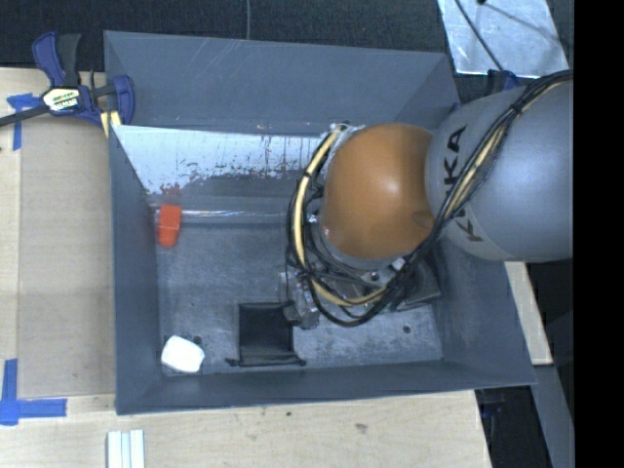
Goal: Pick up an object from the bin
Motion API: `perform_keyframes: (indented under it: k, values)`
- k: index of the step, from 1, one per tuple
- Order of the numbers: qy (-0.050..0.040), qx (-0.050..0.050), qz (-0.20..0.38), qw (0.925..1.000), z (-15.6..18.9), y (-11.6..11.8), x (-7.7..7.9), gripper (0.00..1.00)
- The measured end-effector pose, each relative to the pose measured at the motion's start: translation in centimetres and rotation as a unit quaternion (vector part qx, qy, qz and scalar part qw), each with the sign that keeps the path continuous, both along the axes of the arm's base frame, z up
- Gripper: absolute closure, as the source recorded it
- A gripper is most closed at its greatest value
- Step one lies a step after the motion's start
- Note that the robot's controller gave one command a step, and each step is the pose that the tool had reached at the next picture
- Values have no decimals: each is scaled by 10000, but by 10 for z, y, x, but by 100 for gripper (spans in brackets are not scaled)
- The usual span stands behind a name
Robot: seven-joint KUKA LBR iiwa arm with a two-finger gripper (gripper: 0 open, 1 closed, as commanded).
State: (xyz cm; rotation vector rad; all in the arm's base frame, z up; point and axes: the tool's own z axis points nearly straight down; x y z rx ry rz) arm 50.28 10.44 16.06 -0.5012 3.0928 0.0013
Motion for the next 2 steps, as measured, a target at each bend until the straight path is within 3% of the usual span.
perform_keyframes:
  k: [1,2]
  values:
    - [-24,2,-103,9999,76,0,34,100]
    - [1,-5,926,9957,114,19,20,100]
